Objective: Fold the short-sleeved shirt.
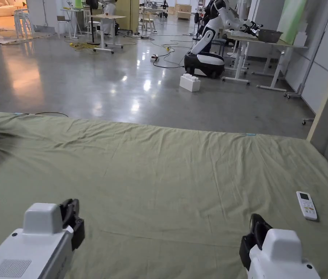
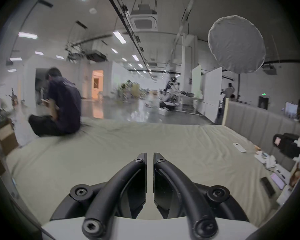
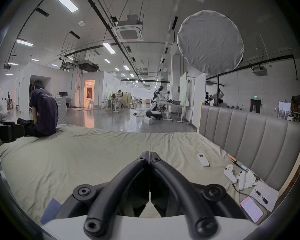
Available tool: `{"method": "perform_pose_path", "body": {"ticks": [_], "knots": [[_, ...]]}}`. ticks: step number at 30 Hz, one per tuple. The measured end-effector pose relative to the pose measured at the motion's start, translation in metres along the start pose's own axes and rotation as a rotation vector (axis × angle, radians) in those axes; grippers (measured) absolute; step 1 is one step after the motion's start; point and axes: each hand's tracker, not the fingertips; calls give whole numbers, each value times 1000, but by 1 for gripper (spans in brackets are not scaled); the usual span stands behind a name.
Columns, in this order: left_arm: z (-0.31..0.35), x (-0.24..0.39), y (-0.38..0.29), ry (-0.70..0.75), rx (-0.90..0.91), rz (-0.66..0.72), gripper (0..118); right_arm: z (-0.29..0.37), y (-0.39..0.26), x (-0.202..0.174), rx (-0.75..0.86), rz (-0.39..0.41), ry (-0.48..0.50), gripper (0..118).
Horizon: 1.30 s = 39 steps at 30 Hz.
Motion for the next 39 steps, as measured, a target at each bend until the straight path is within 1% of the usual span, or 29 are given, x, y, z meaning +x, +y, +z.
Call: {"method": "perform_pose_path", "body": {"ticks": [1,2,9,12,14,15,16,17,20,21,22,23,25,27,30,32,35,36,37,39], "knots": [[0,-3,1,8,-6,-11,7,-2,3,-2,8,1,-7,1],[0,-5,2,21,0,-16,7,-4,6,-3,34,22,-11,1],[1,-6,8,55,35,-46,7,-12,17,-8,50,29,-36,1],[1,-5,8,42,40,-55,7,-9,17,-9,40,42,-32,1],[1,-4,4,42,34,-60,7,-3,11,-11,14,36,-24,1],[2,-6,1,39,28,-59,7,0,5,-15,-17,32,0,1],[2,-7,-2,38,16,-53,7,4,-3,-18,-57,10,23,1],[2,-8,-5,37,8,-47,7,7,-9,-24,-66,39,48,1],[6,-14,-15,33,-20,-37,7,15,-38,-48,-146,95,131,1],[8,-16,-19,41,-28,-35,7,17,-52,-57,-215,65,172,1],[10,-19,-23,36,-36,-31,7,19,-66,-67,-281,54,192,1],[12,-21,-27,32,-45,-29,7,21,-74,-77,-284,81,219,1],[16,-25,-36,36,-65,-23,7,25,-96,-100,-350,94,279,1],[20,-29,-44,39,-86,-18,7,23,-114,-118,-399,114,302,1],[24,-38,-54,21,-129,12,7,11,-139,-134,-442,136,266,1],[27,-42,-61,10,-158,25,7,1,-151,-135,-494,97,236,1],[25,-49,-73,-54,-251,65,8,-11,-163,-133,-517,94,215,1],[22,-51,-77,-79,-300,95,11,-14,-166,-134,-522,95,214,1],[17,-54,-82,-121,-357,135,22,-17,-167,-134,-527,94,211,1],[6,-61,-91,-223,-448,216,54,-18,-168,-135,-529,100,211,1]]}}
